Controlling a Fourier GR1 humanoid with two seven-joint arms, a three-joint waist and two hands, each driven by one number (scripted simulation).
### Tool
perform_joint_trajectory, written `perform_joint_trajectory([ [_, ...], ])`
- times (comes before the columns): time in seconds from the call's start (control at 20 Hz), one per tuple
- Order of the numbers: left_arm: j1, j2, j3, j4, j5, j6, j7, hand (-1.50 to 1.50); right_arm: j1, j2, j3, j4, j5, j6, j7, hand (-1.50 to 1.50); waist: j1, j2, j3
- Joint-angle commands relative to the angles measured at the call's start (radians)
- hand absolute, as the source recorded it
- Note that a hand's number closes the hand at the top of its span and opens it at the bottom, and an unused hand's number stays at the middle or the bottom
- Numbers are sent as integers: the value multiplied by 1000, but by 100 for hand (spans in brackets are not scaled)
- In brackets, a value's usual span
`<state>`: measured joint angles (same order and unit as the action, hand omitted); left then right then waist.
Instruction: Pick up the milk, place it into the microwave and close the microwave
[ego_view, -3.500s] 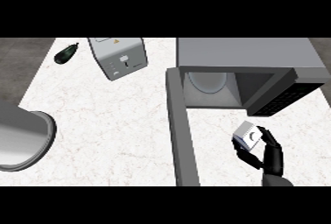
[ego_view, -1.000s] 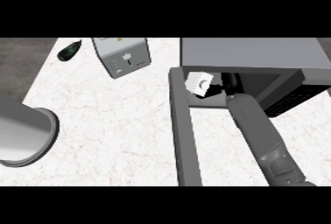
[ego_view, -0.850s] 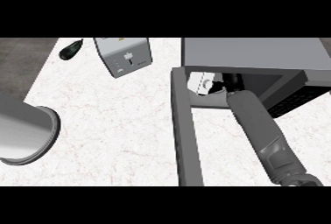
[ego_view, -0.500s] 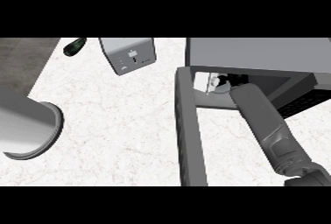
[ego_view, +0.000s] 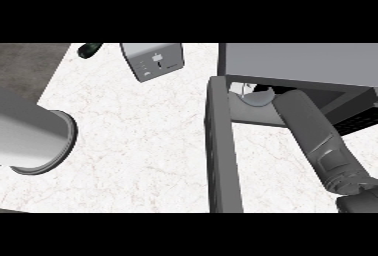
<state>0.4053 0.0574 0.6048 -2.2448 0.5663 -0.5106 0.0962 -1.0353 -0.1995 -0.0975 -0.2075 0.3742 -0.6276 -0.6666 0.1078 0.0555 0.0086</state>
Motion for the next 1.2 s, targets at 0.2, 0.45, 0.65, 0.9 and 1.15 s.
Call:
perform_joint_trajectory([
  [0.2,-33,-10,-38,-6,-35,15,16,-150,-45,-56,3,108,44,-189,119,-150,24,12,-5],
  [0.45,-67,22,-12,28,-66,16,-1,-150,-43,-95,36,160,86,-272,197,-150,31,16,-4],
  [0.65,-45,27,-7,34,-68,-11,-8,-150,-56,-73,34,123,80,-167,112,-150,51,12,-3],
  [0.9,-73,28,-75,38,-95,-37,9,-150,-61,-30,16,104,61,-125,60,-150,34,12,-1],
  [1.15,-86,27,-106,63,-94,-69,-2,-150,-72,-25,-19,103,22,-9,22,-150,26,7,-2],
])
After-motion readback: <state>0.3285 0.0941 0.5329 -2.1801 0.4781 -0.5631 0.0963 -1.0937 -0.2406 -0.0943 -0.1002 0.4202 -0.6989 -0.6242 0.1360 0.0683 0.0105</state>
